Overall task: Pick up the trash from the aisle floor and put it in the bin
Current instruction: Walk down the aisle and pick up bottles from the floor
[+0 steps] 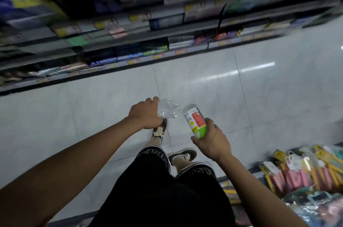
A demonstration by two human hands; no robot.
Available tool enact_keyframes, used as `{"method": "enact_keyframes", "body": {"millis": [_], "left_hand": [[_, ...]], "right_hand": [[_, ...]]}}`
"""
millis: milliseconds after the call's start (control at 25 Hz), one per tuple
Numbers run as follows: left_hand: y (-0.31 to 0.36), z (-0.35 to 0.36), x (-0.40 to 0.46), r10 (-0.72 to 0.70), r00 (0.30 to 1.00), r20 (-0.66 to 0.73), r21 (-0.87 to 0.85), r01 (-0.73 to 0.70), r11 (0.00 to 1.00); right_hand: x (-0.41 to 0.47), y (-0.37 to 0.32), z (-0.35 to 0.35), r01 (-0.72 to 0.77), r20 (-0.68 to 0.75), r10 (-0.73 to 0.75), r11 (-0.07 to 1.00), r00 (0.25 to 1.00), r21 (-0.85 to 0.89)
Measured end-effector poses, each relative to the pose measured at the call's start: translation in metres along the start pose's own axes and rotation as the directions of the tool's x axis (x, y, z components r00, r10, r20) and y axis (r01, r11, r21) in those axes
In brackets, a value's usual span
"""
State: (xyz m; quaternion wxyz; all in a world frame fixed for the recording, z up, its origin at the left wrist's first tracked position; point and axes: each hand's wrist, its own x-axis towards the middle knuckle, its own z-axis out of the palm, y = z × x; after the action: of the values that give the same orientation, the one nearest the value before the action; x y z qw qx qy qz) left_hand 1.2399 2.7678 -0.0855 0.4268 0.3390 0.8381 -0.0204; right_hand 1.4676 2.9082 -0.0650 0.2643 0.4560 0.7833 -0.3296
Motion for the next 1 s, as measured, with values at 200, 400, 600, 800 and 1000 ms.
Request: {"method": "enact_keyframes", "body": {"millis": [200,400,600,800,1000], "left_hand": [[-0.057,-0.04,-0.06,-0.103,0.991,-0.083,-0.157,0.089,0.984],[-0.108,-0.043,-0.099,-0.376,0.922,-0.09,-0.429,0.305,0.85],[-0.12,-0.043,-0.116,-0.613,0.788,-0.051,-0.592,0.471,0.654],[-0.099,-0.04,-0.129,-0.778,0.627,0.04,-0.803,0.484,0.348],[-0.078,-0.024,-0.142,-0.85,0.507,0.146,-0.879,0.46,0.124]], "right_hand": [[-0.027,-0.062,-0.035,0.176,-0.056,-0.181,0.981,0.982,-0.076],[0.0,-0.118,-0.057,0.347,0.006,-0.349,0.928,0.937,-0.134],[0.06,-0.183,-0.08,0.543,0.199,-0.506,0.801,0.839,-0.254],[0.111,-0.253,-0.107,0.698,0.375,-0.593,0.652,0.713,-0.297],[0.132,-0.32,-0.098,0.828,0.528,-0.637,0.436,0.561,-0.353]]}}
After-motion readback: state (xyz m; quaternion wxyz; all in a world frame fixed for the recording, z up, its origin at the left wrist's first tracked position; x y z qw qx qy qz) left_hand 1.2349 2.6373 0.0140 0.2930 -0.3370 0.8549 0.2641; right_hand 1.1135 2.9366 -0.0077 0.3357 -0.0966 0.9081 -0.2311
